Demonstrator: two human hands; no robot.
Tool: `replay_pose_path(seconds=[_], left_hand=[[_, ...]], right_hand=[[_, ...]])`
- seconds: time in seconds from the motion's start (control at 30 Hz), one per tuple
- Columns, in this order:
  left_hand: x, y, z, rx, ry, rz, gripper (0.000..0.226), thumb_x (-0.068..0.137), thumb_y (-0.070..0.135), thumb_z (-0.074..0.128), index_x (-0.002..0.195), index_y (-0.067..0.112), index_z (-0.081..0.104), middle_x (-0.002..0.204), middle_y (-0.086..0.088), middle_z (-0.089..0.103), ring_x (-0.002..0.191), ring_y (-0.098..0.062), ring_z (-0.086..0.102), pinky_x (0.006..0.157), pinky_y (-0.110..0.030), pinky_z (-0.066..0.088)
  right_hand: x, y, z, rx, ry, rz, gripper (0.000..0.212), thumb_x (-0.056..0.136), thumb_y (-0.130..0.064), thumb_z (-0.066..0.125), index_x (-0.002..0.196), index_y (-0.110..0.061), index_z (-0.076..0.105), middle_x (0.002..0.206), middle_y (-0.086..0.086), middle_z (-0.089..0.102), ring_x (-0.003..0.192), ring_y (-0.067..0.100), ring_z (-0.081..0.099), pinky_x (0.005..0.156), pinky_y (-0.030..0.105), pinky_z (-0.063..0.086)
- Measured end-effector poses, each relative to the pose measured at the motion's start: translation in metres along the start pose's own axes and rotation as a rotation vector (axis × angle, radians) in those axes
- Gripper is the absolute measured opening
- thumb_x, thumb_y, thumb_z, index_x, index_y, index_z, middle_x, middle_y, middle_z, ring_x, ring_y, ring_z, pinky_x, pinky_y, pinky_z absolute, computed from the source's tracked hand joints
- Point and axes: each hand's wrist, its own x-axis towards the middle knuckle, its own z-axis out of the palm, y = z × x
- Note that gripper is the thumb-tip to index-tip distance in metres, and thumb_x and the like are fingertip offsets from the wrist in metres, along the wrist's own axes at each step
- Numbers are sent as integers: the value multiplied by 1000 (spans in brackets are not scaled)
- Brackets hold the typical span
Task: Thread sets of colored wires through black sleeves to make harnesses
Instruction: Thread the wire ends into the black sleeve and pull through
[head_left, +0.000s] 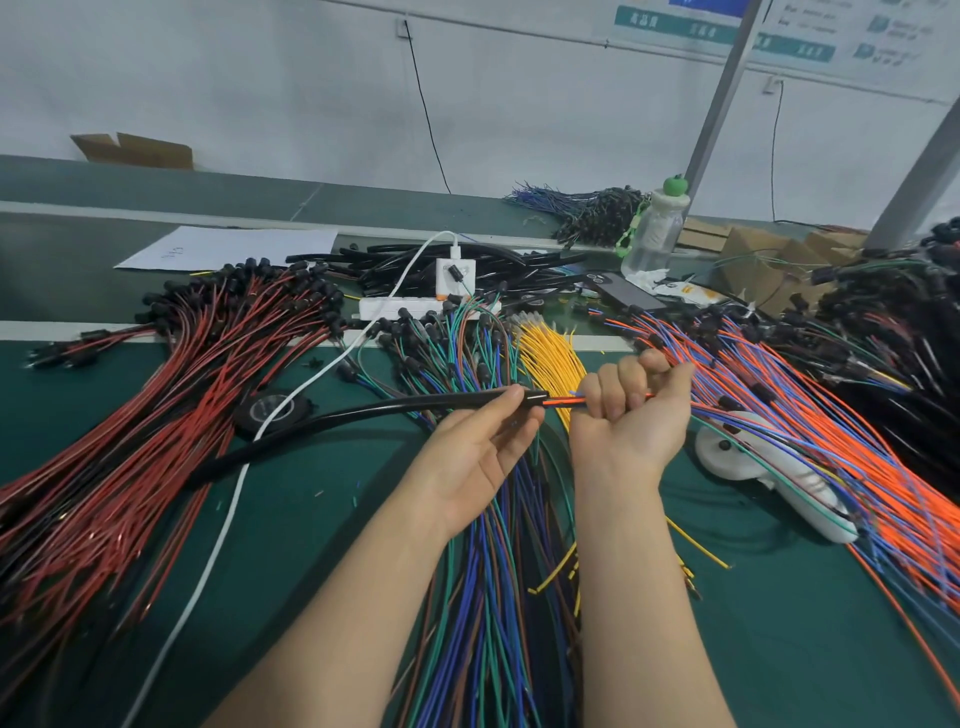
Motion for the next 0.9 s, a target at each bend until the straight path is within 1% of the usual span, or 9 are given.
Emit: replay_pose_path(seconds=[0.07, 0.2, 0.3, 0.37, 0.6, 0.7, 0.83, 0.9], left_hand=[[0, 0, 1, 2, -8, 1, 21, 89, 5, 56, 74, 5, 70, 68, -6, 68, 62, -9, 68, 57, -14, 54], [-1, 1, 0, 33, -41, -8, 30, 86, 8, 58, 62, 11, 75, 68, -5, 68, 63, -8, 68, 58, -13, 54], [-2, 2, 0, 27, -43, -30, 15, 72, 13, 65, 60, 11, 75, 68, -6, 68, 62, -8, 67, 57, -13, 54], [-1, 2, -2, 17, -44, -43, 11, 68, 13, 66, 62, 9, 75, 69, -7, 68, 62, -9, 67, 55, -13, 53], [-2, 2, -3, 11, -51, -94, 11, 67, 13, 65, 62, 7, 74, 69, -7, 66, 60, -10, 66, 53, -13, 53], [-2, 3, -3, 0, -56, -94, 11, 68, 13, 66, 65, 6, 74, 70, -8, 66, 62, -10, 66, 54, -14, 53], [-1, 2, -3, -19, -62, -68, 18, 69, 13, 65, 84, 2, 67, 72, -8, 66, 64, -10, 67, 56, -14, 54], [-1, 0, -2, -4, -81, -39, 18, 72, 12, 63, 88, 3, 66, 73, -7, 67, 65, -10, 68, 58, -14, 54]], right_hand=[[0, 0, 0, 0, 0, 4, 46, 104, -38, 30, 66, -14, 42, 40, -7, 20, 31, 6, 14, 35, 18, 10], [1, -1, -1, 19, 0, 11, 47, 104, -38, 30, 66, -14, 43, 40, -7, 21, 31, 6, 15, 33, 18, 11], [2, -2, -1, 29, 3, 37, 47, 104, -40, 30, 66, -15, 43, 40, -7, 21, 30, 6, 15, 30, 18, 13], [3, -2, -2, 23, -3, 52, 46, 104, -39, 30, 67, -14, 43, 39, -7, 21, 29, 6, 15, 30, 18, 13], [5, -3, -3, 9, -38, 76, 46, 103, -40, 29, 67, -15, 44, 40, -7, 23, 30, 6, 16, 30, 18, 15], [3, -4, -2, -4, -55, 60, 46, 104, -40, 29, 68, -15, 45, 40, -8, 22, 30, 5, 16, 30, 18, 16], [2, -3, -1, -26, -71, 33, 46, 104, -40, 29, 68, -15, 45, 40, -7, 22, 31, 6, 16, 31, 18, 16], [1, -1, 0, -43, -82, 16, 46, 104, -40, 29, 68, -15, 44, 41, -7, 22, 31, 6, 16, 32, 18, 14]])
